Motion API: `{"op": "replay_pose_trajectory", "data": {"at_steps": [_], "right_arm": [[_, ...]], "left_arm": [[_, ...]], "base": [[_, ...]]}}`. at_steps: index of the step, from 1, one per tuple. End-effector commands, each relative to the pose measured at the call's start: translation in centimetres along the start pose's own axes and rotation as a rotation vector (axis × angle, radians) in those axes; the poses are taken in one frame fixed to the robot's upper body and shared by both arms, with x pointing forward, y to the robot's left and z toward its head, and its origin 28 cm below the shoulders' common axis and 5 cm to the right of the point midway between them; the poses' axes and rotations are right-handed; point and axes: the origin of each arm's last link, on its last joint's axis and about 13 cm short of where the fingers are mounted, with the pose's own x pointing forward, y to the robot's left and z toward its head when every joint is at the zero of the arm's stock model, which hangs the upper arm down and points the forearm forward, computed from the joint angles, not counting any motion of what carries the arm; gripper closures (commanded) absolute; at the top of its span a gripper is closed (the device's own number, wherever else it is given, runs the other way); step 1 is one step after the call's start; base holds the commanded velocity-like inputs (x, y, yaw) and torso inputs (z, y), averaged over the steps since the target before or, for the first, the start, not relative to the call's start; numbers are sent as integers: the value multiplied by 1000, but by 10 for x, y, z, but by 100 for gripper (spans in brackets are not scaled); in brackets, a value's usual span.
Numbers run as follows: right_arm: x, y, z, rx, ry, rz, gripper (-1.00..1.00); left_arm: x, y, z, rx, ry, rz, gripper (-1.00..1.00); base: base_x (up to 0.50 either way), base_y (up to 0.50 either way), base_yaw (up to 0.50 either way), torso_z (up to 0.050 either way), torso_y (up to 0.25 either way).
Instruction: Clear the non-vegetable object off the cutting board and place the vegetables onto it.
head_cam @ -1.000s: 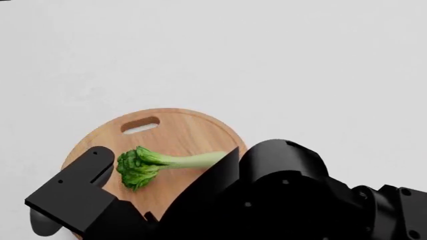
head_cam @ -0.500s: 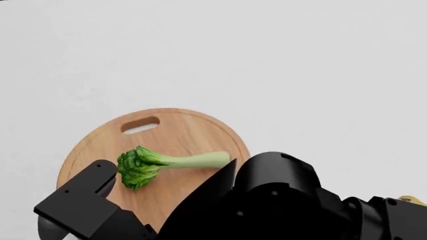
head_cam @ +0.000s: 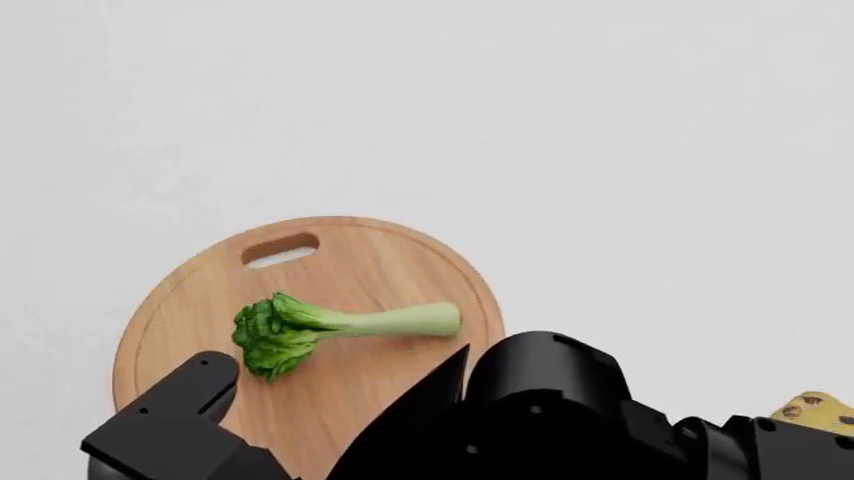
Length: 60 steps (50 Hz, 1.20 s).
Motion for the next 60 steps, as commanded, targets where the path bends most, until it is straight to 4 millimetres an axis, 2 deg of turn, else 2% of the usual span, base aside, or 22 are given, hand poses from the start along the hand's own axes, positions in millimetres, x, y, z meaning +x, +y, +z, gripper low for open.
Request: {"op": "replay_pose_trajectory", "data": {"at_steps": [1,16,17,25,36,45,60], "right_arm": [[7,-2,-7,19,18,18,-100],[16,-4,-16,47,38,44,-100],[16,-3,-17,48,38,48,100],[10,0,-13,30,41,37,100],[-20,9,11,-45,-11,-53,100],[-36,13,18,-71,-45,-113,100],[-60,6,26,-87,-95,-222,100]], "left_arm": [[1,0,0,0,-1,1,-100],[0,0,-1,-2,0,4,-100],[0,0,-1,-2,0,3,-100],[0,0,0,-4,-2,4,-100],[0,0,6,-8,-12,4,-100],[-1,-1,7,-8,-14,0,-100],[-1,-2,8,-6,-15,-2,-100]], "base": [[0,0,0,0,0],[0,1,2,0,0],[0,3,3,0,0],[0,2,2,-2,0],[0,0,0,0,0],[0,0,0,0,0],[0,0,0,0,0]]}}
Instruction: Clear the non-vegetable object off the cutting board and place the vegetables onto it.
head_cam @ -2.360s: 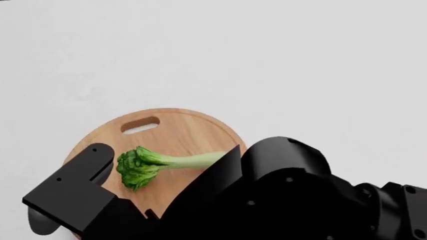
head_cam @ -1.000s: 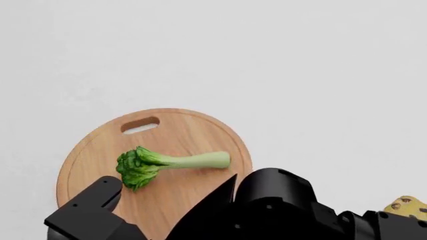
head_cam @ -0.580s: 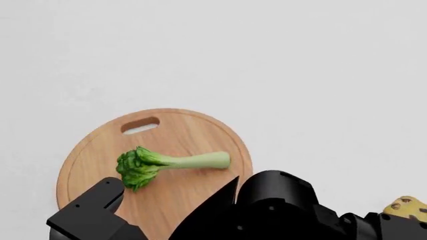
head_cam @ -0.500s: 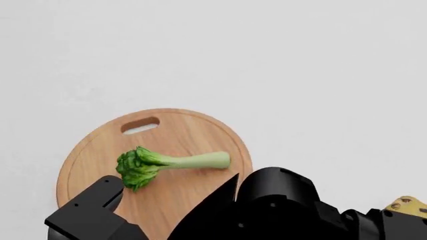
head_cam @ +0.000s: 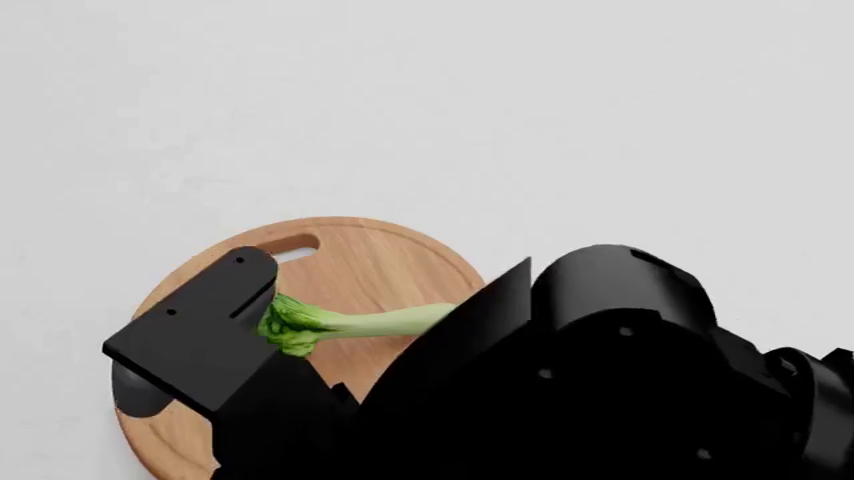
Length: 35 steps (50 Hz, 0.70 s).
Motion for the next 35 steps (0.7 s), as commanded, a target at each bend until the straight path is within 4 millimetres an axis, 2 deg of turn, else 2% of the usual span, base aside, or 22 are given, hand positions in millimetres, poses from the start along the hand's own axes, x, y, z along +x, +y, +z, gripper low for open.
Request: {"op": "replay_pose_trajectory", "data": {"at_steps": [1,15,35], "right_arm": [[-18,-7,8,-28,-39,-82,100],[-43,-25,10,-5,-76,-234,100],[-60,-54,-5,85,-104,-394,100]], "left_arm": [[-1,-1,1,1,-1,-2,-100],[0,-2,3,0,-5,-5,-100],[-1,-2,3,4,-5,-7,-100]], "base": [[0,0,0,0,0],[0,0,0,0,0],[0,0,0,0,0]]}}
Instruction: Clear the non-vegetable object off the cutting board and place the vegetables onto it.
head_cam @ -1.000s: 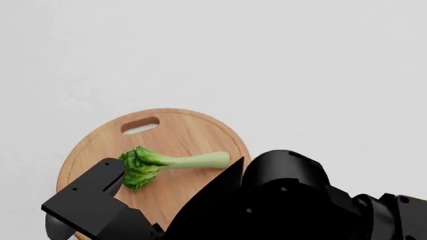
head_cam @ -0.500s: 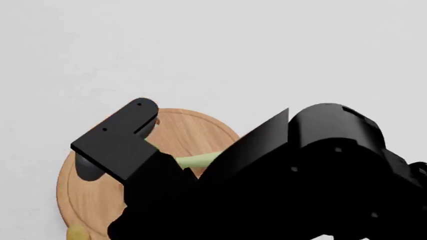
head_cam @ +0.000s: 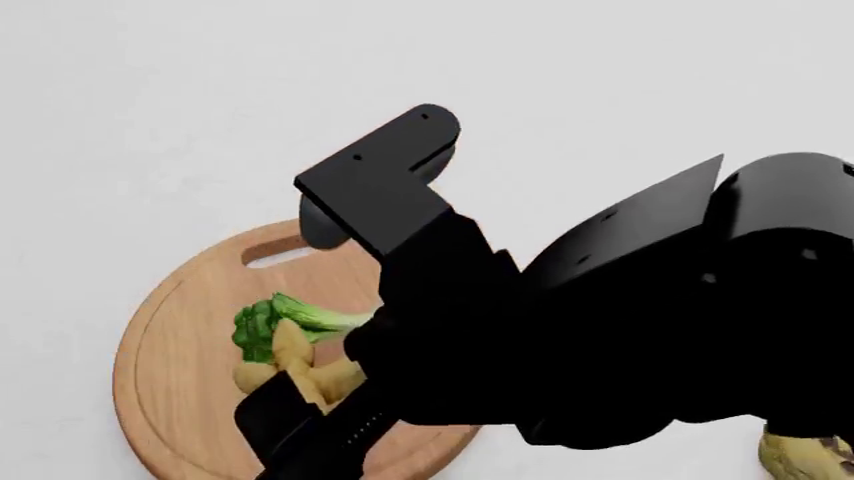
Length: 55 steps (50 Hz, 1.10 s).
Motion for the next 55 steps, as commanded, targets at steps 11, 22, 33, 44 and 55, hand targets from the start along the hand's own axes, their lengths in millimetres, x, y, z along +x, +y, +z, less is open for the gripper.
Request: {"op": "replay_pose_trajectory", "data": {"at_steps": [11,22,33,44,55], "right_arm": [[-4,-31,-11,58,-9,-122,100],[11,-36,-19,79,20,-88,100],[18,-37,-25,95,30,-68,100],[19,-35,-26,100,37,-54,100],[15,-35,-24,100,36,-65,-100]], "left_arm": [[0,-1,2,4,-2,-1,-100],[0,-1,4,3,-6,1,-100],[0,0,1,7,-3,3,-100],[0,1,1,6,-3,5,-100],[-1,1,2,6,-4,6,-100]], "base": [[0,0,0,0,0],[0,0,0,0,0],[0,0,0,0,0],[0,0,0,0,0],[0,0,0,0,0]]}}
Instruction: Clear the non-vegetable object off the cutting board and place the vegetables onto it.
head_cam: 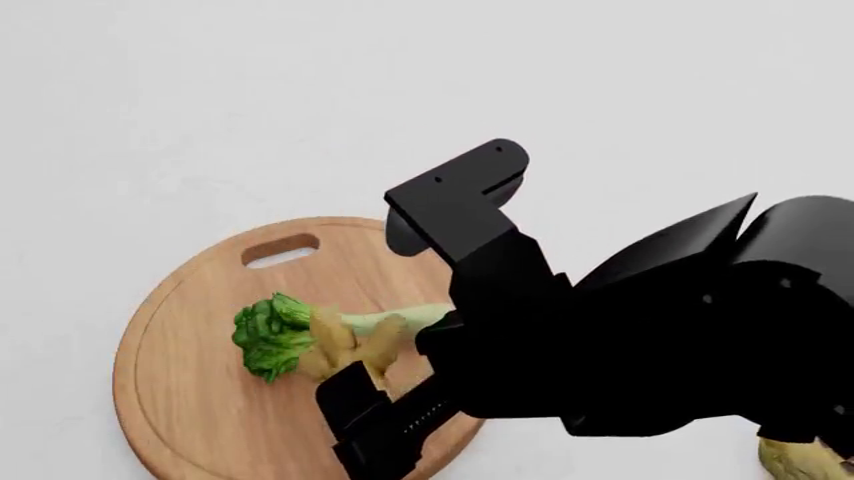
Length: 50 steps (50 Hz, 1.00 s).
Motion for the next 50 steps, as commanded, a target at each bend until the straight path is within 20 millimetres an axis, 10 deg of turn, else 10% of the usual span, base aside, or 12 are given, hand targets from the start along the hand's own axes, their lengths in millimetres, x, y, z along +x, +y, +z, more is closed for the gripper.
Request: {"op": "replay_pose_trajectory", "data": {"at_steps": [1,21,50], "right_arm": [[-3,0,2,-7,-5,-2,-100],[-67,45,27,-150,-132,-79,-100],[-151,140,14,-400,-537,-365,-100]], "left_arm": [[0,1,1,-1,-1,2,-100],[-3,0,8,-10,-12,-4,-100],[-35,0,23,-45,-55,-58,-100]], "base": [[0,0,0,0,0],[0,0,0,0,0],[0,0,0,0,0]]}}
